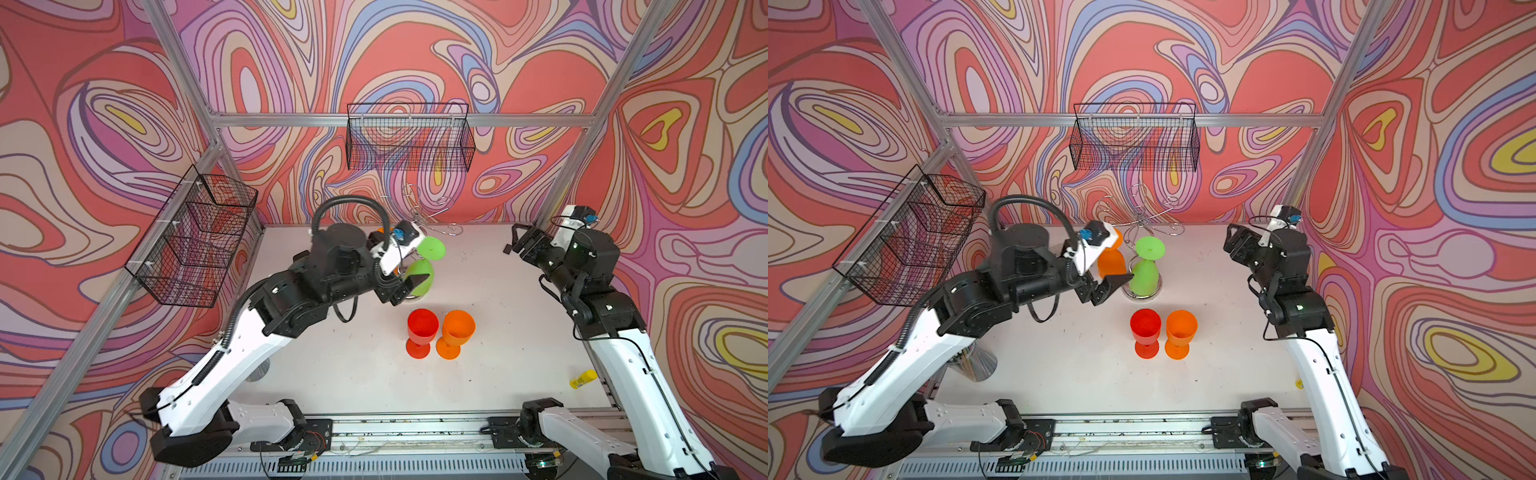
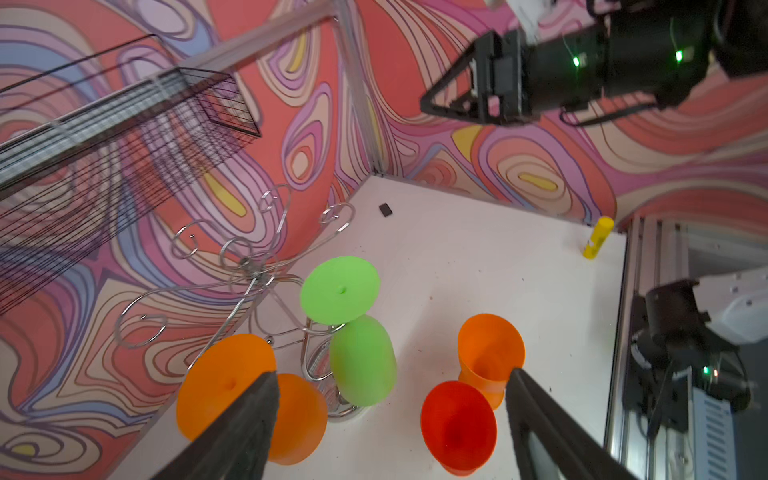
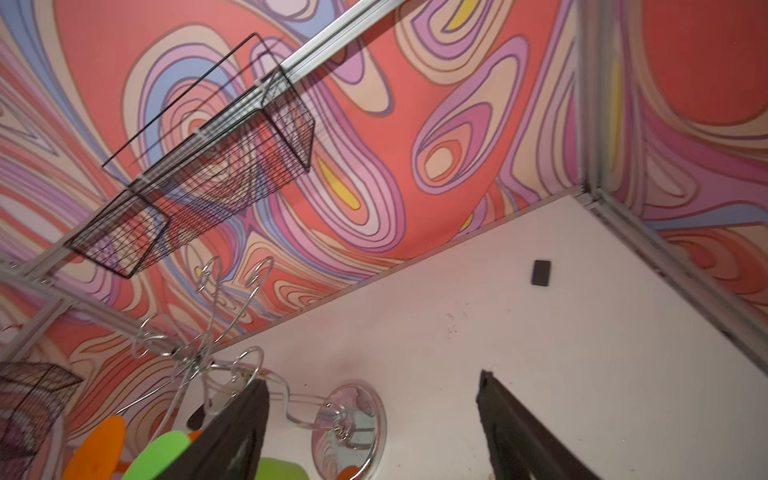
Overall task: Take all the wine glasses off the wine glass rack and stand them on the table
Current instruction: 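Open the left gripper and retract it while the right gripper moves toward the rack, then close the right gripper on the green glass's foot hanging on the rack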
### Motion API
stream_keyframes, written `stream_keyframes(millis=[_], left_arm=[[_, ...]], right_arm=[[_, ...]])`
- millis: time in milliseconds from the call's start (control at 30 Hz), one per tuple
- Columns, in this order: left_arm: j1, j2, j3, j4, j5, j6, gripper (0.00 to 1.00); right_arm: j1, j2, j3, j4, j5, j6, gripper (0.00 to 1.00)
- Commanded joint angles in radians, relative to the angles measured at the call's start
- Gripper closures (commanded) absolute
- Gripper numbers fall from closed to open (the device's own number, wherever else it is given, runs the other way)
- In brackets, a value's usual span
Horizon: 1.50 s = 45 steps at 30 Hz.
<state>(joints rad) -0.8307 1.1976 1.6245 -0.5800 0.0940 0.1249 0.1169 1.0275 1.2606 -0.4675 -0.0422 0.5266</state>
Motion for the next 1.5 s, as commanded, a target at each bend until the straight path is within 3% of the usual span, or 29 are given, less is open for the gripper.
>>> stream_keyframes(millis=[0, 300, 433, 600, 867, 1467], left_arm=[[0.089, -0.09, -0.133, 0.276, 0.057, -0.24, 0.15], [0.301, -0.206, -0.339, 0.41, -0.065, -0.394, 0.08], [0.433, -0.211, -0.396, 0.445, 0.011, -0.485, 0.0], [0.538, -0.202, -0.464, 0.507, 0.089, -0.576, 0.0], [0.558, -0.183, -0.481, 0.547, 0.142, -0.601, 0.0], [0.558, -0.189, -0.472, 0.541, 0.179, -0.577, 0.0]], right_arm=[[-0.003, 0.028, 0.03, 0.039, -0.279, 0.067, 0.18], [-0.003, 0.141, -0.026, 0.176, -0.619, 0.201, 0.2], [-0.002, 0.18, -0.053, 0.236, -0.673, 0.241, 0.21], [0.016, 0.212, -0.063, 0.271, -0.72, 0.254, 0.23], [0.092, 0.269, -0.063, 0.309, -0.748, 0.252, 0.29], [0.145, 0.333, -0.029, 0.317, -0.758, 0.24, 0.42]])
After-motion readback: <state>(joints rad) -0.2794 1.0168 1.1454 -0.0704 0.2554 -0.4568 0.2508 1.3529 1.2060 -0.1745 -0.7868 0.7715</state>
